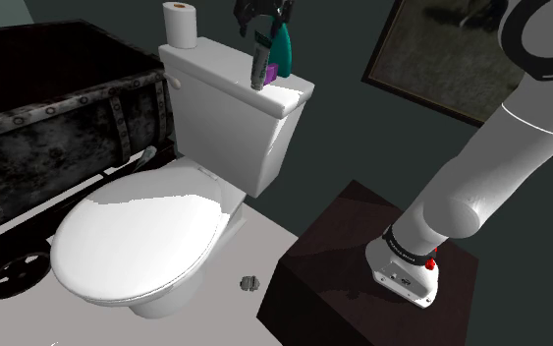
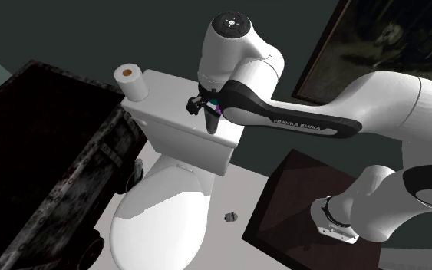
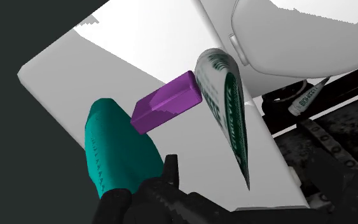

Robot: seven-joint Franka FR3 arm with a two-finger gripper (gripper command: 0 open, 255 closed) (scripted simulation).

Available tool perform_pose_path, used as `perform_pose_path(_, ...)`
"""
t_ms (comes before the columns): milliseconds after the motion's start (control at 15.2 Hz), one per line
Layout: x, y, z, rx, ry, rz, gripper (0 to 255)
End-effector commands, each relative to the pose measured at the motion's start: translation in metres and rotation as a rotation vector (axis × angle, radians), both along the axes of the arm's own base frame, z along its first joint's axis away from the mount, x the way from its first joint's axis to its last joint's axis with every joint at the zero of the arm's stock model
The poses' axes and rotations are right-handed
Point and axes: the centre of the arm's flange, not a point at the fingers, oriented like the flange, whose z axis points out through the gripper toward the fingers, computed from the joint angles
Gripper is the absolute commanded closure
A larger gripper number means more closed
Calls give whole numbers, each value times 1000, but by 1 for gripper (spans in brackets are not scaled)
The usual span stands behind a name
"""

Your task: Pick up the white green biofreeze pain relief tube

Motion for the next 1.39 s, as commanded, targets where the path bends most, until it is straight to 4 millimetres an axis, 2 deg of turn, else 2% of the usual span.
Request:
perform_pose_path(0, -1, 0, -14, 0, 0, 0, 0)
perform_pose_path(132, -1, 0, -14, 0, 0, 0, 0)
perform_pose_path(198, 0, 0, -14, 0, 0, 0, 255)
perform_pose_path(792, -1, 0, -14, 0, 0, 0, 255)
perform_pose_path(1320, -1, 0, 28, 0, 0, 0, 255)
